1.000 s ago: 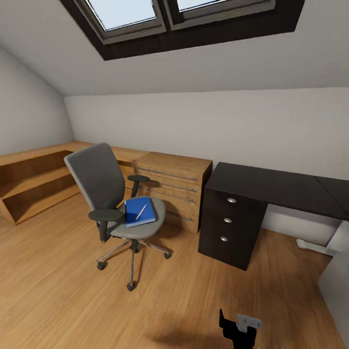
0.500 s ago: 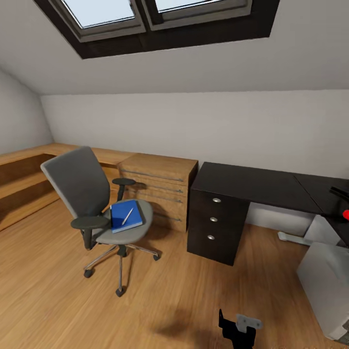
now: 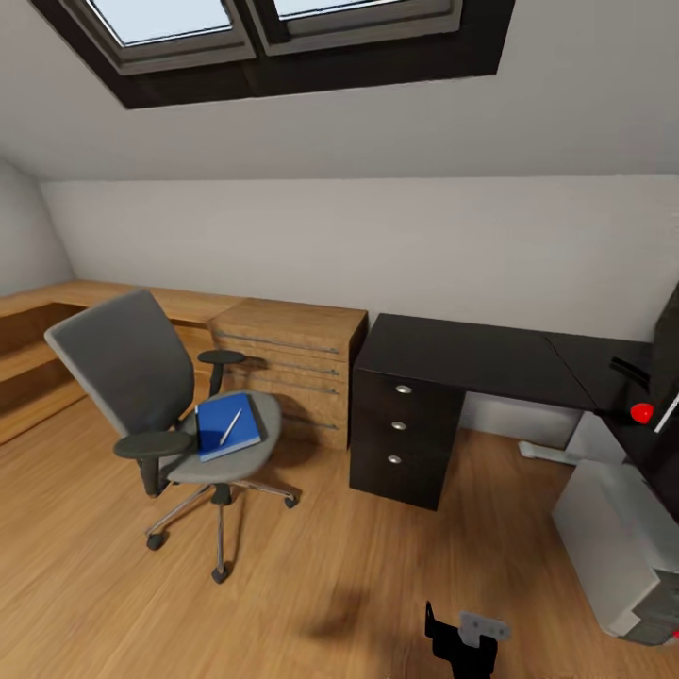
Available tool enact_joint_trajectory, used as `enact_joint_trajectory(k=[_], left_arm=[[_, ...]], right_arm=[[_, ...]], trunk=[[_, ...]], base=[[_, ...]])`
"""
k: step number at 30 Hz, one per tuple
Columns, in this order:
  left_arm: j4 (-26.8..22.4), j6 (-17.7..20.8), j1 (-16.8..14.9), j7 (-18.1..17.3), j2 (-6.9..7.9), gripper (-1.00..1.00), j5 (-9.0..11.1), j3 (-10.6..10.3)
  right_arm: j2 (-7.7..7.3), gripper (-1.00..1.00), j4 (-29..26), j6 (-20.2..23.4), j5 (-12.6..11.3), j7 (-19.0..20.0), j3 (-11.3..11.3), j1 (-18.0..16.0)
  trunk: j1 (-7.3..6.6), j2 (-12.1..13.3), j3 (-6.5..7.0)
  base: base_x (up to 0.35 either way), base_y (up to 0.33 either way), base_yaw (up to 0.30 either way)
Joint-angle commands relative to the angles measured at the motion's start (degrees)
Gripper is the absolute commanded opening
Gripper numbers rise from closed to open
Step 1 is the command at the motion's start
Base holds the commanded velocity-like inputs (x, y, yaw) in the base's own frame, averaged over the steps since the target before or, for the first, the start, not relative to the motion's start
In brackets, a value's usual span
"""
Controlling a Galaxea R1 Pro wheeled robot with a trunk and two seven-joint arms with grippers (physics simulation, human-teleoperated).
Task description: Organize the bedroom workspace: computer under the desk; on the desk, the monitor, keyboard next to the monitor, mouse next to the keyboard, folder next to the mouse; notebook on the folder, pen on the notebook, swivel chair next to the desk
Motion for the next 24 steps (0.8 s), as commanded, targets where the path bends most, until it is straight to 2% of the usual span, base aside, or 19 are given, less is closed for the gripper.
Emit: enact_joint_trajectory(k=[1,17,24], left_arm=[[0.02,-0.25,-0.04,0.33,0.03,1.00,0.53,-0.49],[0.04,-0.73,-0.04,0.42,0.11,1.00,0.69,-0.16],[0.04,-2.61,-0.05,0.56,0.14,1.00,0.88,0.40]], right_arm=[[0.03,1.00,0.13,-0.22,-0.22,-0.16,0.22,-0.07],[0.03,1.00,0.13,-0.22,-0.22,-0.16,0.23,-0.07],[-0.01,1.00,0.13,-0.22,-0.22,-0.16,0.22,-0.07]], trunk=[[-0.23,0.39,0.06],[-3.75,6.80,1.75],[-5.28,9.61,2.55]], base=[[0.000,0.000,-0.136],[0.000,0.000,-0.153],[0.000,0.000,-0.193]])
